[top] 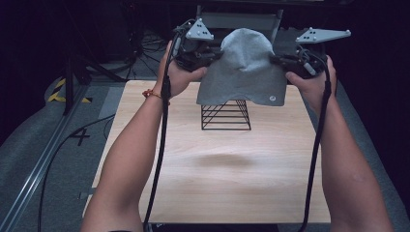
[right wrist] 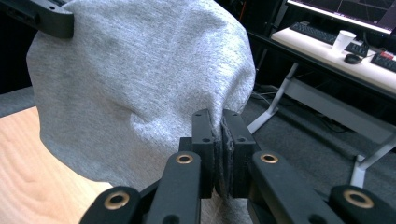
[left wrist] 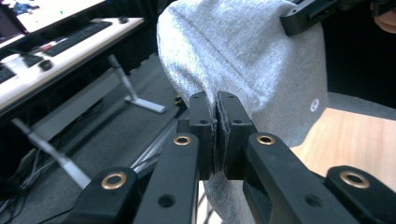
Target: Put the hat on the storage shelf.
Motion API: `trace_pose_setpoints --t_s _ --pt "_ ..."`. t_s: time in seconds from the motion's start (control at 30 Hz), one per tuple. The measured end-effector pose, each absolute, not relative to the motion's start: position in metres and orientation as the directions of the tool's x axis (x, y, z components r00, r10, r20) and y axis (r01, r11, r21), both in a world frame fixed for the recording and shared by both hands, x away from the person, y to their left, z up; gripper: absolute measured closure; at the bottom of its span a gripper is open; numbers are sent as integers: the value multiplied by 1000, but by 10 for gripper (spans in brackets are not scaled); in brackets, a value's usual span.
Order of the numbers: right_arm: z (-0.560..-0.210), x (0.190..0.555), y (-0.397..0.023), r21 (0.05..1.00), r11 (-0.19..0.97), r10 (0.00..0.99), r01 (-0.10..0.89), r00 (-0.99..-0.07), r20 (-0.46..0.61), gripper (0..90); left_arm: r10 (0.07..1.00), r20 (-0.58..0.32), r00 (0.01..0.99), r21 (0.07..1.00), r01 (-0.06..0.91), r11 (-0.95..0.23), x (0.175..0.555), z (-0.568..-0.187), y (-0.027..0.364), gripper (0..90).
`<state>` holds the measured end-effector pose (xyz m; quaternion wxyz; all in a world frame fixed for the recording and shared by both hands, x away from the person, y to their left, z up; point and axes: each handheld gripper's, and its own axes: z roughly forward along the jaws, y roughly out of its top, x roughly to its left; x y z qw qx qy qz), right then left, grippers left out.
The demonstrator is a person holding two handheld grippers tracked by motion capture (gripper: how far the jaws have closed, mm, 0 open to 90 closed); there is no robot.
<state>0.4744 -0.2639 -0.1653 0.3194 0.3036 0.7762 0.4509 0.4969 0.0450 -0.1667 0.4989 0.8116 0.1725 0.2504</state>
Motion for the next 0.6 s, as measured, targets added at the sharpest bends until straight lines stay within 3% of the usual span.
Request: trace_pose_setpoints --t_s 0.23,0.6 --pt "-158 497 -249 884 431 760 178 -600 -250 850 566 235 790 897 48 -440 516 -158 50 857" --pt "-169 525 -245 881 426 762 205 -607 -227 850 595 186 782 900 108 -422 540 -176 52 857"
